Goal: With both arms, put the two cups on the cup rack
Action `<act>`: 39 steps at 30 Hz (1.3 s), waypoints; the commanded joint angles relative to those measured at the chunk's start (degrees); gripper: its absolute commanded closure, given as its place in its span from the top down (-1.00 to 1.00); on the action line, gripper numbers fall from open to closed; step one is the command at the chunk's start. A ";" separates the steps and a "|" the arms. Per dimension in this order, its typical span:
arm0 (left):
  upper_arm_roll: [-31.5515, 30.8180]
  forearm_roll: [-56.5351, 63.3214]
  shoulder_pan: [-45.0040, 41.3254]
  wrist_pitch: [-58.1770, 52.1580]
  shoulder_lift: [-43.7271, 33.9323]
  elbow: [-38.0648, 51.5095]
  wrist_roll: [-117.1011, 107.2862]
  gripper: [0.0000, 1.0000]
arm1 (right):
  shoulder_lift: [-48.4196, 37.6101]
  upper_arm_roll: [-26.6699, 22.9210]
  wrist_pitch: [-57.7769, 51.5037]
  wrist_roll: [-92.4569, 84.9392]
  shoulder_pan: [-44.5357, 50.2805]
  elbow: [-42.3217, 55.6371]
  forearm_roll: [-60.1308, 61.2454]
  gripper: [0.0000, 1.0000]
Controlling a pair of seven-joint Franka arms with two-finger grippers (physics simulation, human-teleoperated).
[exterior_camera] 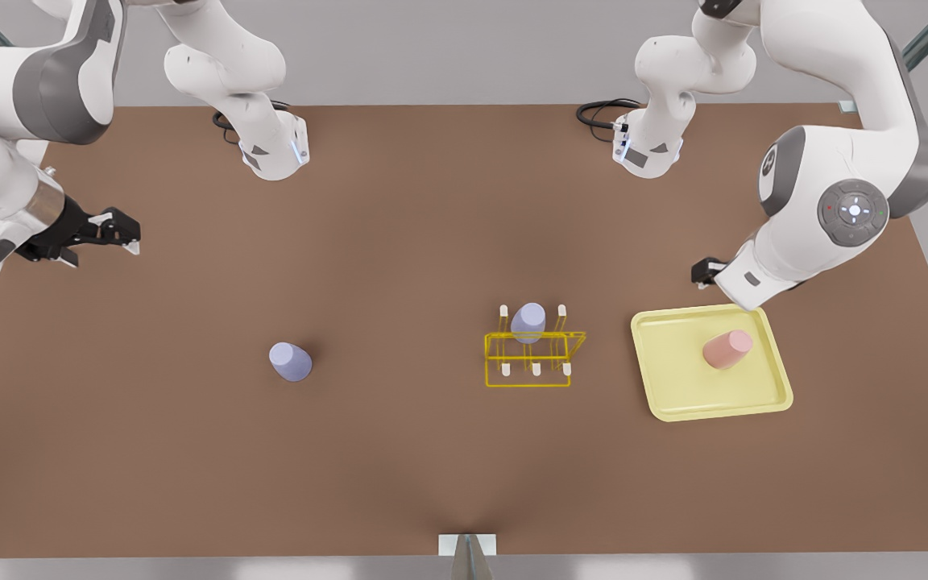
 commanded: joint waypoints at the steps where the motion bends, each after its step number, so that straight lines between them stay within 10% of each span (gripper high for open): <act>1: 0.00 0.12 0.04 0.73 0.27 0.05 -0.02 1.00 | -0.23 -0.03 2.60 -0.27 0.14 -0.33 -0.20 1.00; 6: 0.17 0.03 9.97 18.56 12.40 1.28 11.31 1.00 | 14.09 0.50 17.79 0.96 9.28 -0.33 0.41 1.00; 14: 5.27 -6.12 11.29 46.25 11.70 -22.18 19.93 1.00 | 25.53 0.06 42.76 17.40 14.46 -5.60 3.49 1.00; 39: 8.70 -6.21 10.50 48.63 17.15 -30.18 19.67 1.00 | 19.29 0.41 57.00 23.82 11.92 -32.33 7.62 1.00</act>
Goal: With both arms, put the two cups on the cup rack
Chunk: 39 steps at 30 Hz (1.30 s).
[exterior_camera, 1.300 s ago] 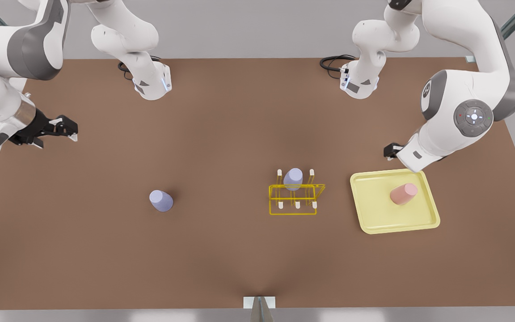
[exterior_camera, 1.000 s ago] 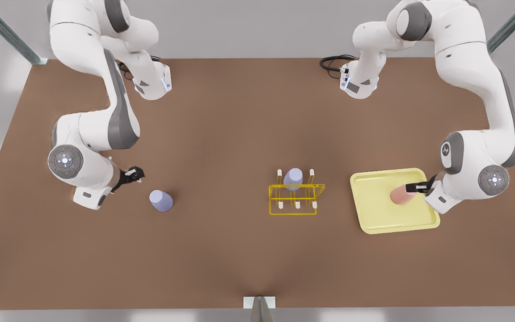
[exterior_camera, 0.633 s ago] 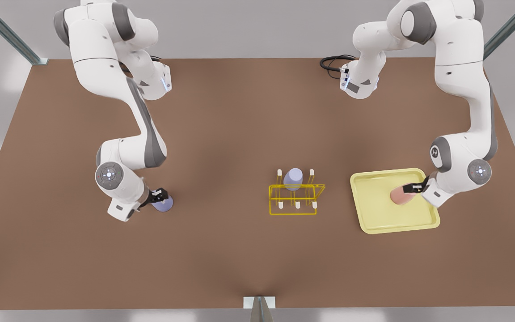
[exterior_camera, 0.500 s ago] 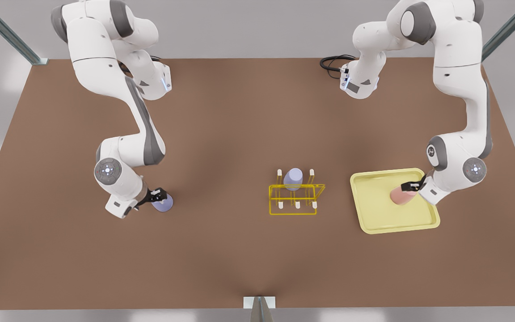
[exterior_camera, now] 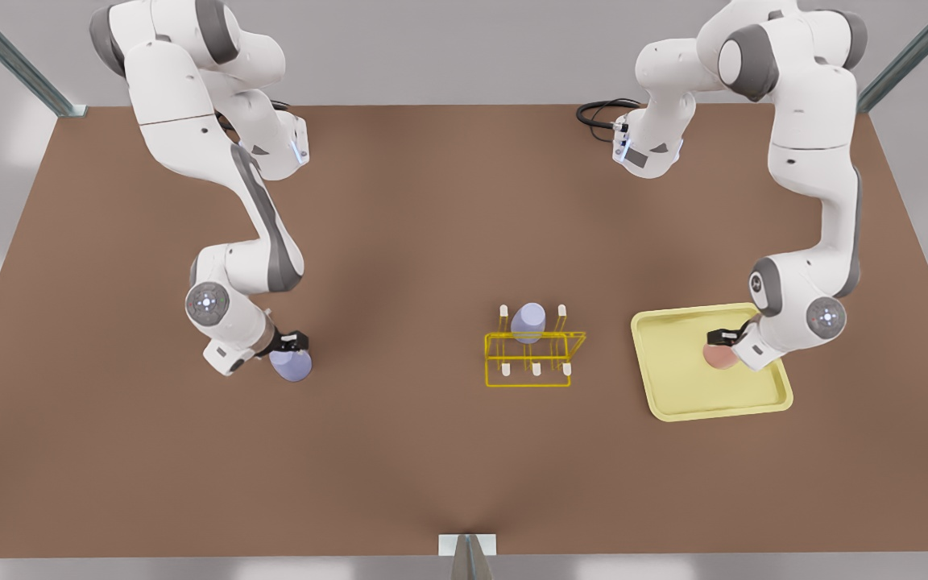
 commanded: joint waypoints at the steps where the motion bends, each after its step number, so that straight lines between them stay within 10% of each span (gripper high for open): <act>1: 0.00 0.08 0.00 0.36 0.28 0.02 2.85 1.00 | -0.05 0.00 3.41 5.19 0.00 -0.63 0.43 1.00; 8: -0.08 0.08 0.09 0.18 0.28 0.11 2.68 0.63 | 1.79 0.00 3.32 5.10 0.53 -0.64 0.34 1.00; 19: -0.52 -4.75 -4.31 -14.75 -8.86 1.52 -0.22 0.63 | 4.96 0.00 3.49 5.19 0.44 0.24 0.43 1.00; 28: -20.30 -6.42 -5.27 -22.49 5.02 35.71 -33.27 0.63 | 6.54 0.00 4.90 5.19 0.18 0.24 0.43 1.00; 39: -21.79 -6.51 -10.45 -28.65 7.13 35.97 -35.38 0.63 | 6.89 0.00 4.81 5.63 0.44 1.12 0.43 0.72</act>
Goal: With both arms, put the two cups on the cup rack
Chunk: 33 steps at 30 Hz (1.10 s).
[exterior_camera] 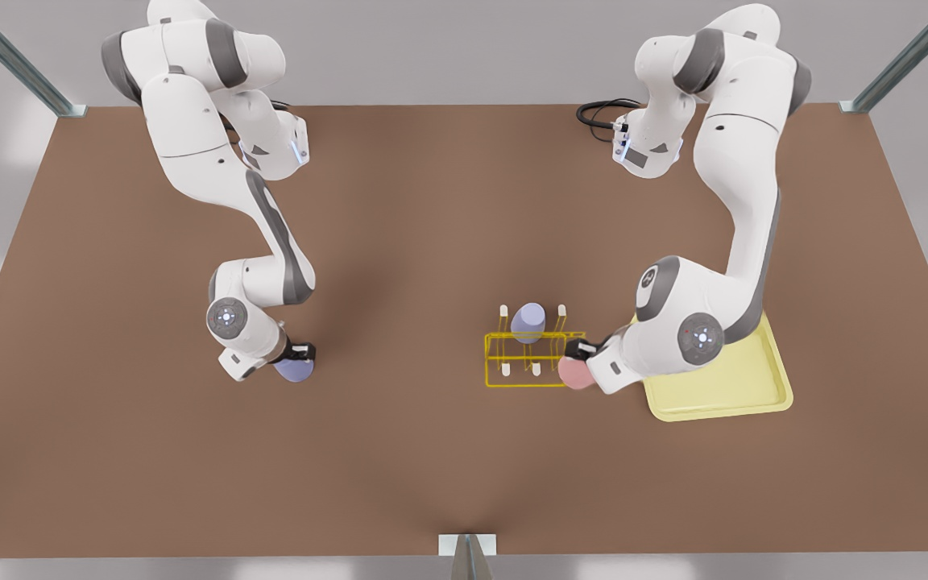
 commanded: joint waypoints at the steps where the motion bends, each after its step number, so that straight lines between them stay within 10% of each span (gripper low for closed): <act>1: -0.20 -0.17 -0.52 -2.57 0.68 0.05 -15.05 0.63 | 0.10 0.00 0.02 0.73 0.01 0.35 0.01 0.72; 11: -0.20 1.06 -0.88 -2.30 1.92 0.40 -14.88 1.00 | -0.87 2.63 -0.69 0.64 0.37 3.60 0.62 0.72; 16: 0.15 8.18 2.47 -24.53 0.07 16.48 -14.70 1.00 | -3.33 9.49 -0.77 0.55 0.45 9.67 8.27 0.74; 18: 6.57 12.05 -0.43 -10.23 -21.71 -10.30 -4.60 1.00 | -0.96 11.33 -0.34 0.56 2.12 14.94 12.14 0.74; 33: 5.25 8.88 -1.58 -18.74 -17.77 -6.90 -6.44 1.00 | 17.41 22.06 5.64 0.47 5.73 40.08 19.00 0.74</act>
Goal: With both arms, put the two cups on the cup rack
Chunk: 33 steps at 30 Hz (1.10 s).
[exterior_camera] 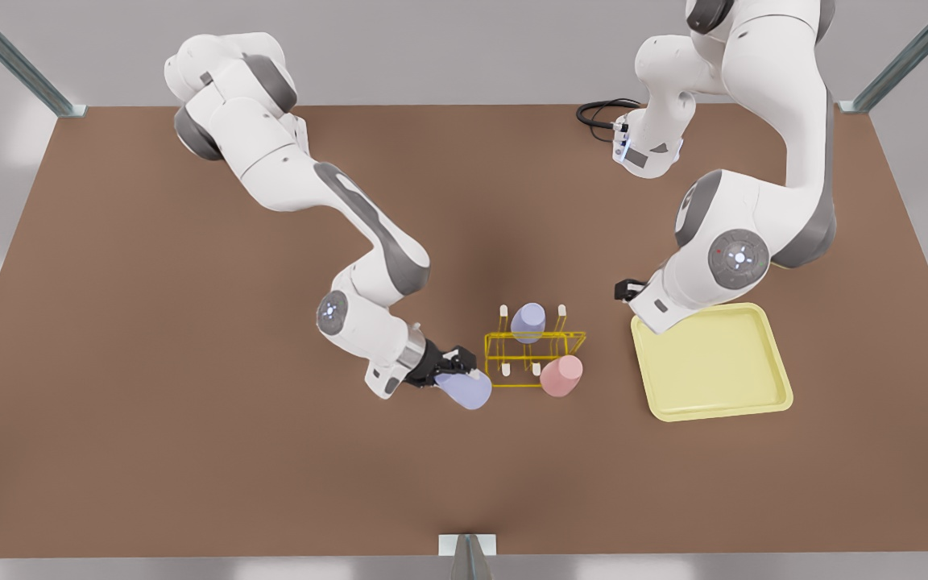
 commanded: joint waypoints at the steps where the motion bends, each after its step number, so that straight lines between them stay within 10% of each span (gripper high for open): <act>1: -0.02 -0.13 0.03 -0.63 -0.03 0.03 0.64 1.00 | 0.10 0.95 1.33 -0.15 -0.11 0.38 0.38 0.74; 33: -0.46 -1.27 2.84 -0.37 0.06 0.03 2.74 1.00 | 3.18 4.12 -0.07 -0.33 2.00 6.09 0.91 1.00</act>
